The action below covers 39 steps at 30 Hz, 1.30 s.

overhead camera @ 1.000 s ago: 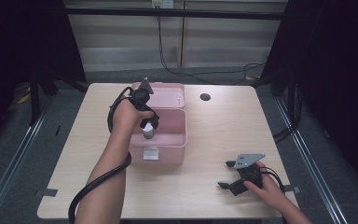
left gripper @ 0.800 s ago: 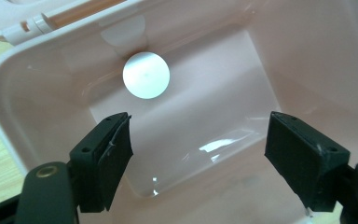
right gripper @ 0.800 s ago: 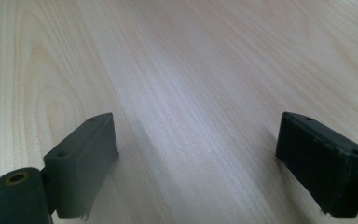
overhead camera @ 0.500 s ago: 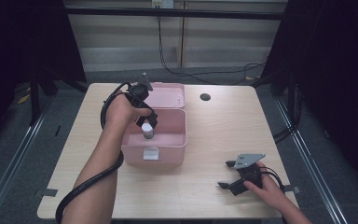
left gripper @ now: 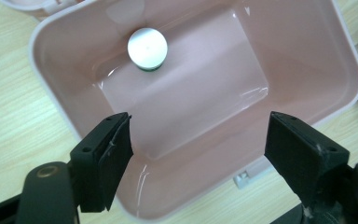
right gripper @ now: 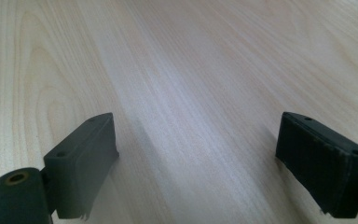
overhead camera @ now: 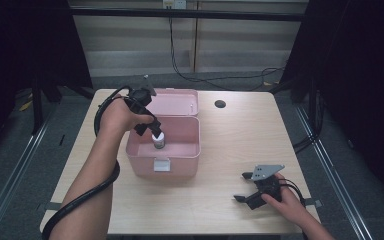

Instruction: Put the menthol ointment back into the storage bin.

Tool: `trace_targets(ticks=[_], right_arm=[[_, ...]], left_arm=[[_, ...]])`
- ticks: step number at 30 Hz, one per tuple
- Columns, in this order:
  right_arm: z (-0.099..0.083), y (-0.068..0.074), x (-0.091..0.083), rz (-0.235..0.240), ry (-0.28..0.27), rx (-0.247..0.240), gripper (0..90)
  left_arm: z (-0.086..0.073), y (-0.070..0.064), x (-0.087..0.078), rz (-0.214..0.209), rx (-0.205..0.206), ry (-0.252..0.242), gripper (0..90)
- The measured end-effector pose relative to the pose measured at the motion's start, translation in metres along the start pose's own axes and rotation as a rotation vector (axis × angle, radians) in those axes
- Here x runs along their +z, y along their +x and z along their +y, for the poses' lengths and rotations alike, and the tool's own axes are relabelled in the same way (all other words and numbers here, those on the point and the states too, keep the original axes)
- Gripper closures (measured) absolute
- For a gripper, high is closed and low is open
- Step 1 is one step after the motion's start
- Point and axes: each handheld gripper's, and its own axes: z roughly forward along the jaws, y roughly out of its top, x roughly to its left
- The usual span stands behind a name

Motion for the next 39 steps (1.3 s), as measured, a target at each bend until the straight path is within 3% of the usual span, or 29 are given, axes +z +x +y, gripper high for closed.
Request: trace_targets(ticks=[15, 20, 29, 39], right_arm=[[0.0, 0.0, 0.0, 0.0, 0.0, 0.0, 11.9], [0.0, 0.0, 0.0, 0.0, 0.0, 0.0, 11.9], [0.0, 0.0, 0.0, 0.0, 0.0, 0.0, 11.9], [0.0, 0.0, 0.0, -0.001, -0.002, 0.0, 11.9]], left_arm=[[-0.031, 0.022, -0.02, 0.019, -0.015, -0.036, 22.5], [-0.044, 0.028, -0.021, 0.027, -0.009, -0.044, 22.5], [-0.067, 0.04, -0.024, 0.005, -0.013, -0.094, 22.5], [-0.089, 0.055, -0.021, 0.009, -0.01, -0.108, 22.5]])
